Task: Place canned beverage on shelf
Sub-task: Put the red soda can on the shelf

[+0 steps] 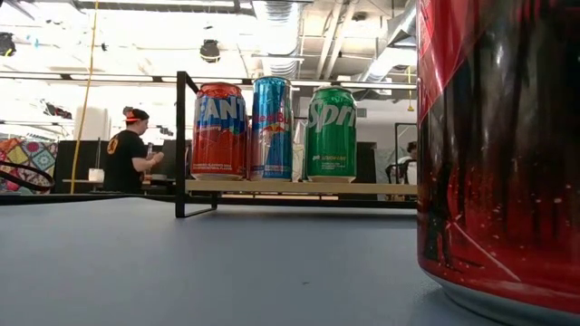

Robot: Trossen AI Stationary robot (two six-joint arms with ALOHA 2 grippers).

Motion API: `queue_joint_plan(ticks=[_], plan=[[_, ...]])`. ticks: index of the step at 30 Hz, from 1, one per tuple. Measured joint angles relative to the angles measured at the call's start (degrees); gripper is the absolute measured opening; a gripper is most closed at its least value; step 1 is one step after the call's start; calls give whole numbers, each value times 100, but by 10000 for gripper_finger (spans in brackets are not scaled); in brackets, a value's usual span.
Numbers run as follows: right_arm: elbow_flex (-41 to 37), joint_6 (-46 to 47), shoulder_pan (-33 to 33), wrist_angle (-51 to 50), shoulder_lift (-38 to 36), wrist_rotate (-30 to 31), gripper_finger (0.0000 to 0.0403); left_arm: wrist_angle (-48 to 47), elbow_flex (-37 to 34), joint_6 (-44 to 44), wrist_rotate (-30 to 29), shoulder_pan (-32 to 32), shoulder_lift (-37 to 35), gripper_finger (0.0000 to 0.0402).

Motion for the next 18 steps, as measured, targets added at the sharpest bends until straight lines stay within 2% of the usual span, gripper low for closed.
queue_joint_plan(ticks=[11,18], plan=[[0,0,0,7,1,234,303,-394,-8,-798,-279,-263,334,332],[0,0,0,11,1,247,303,-778,0,-1051,-697,-421,368,332]])
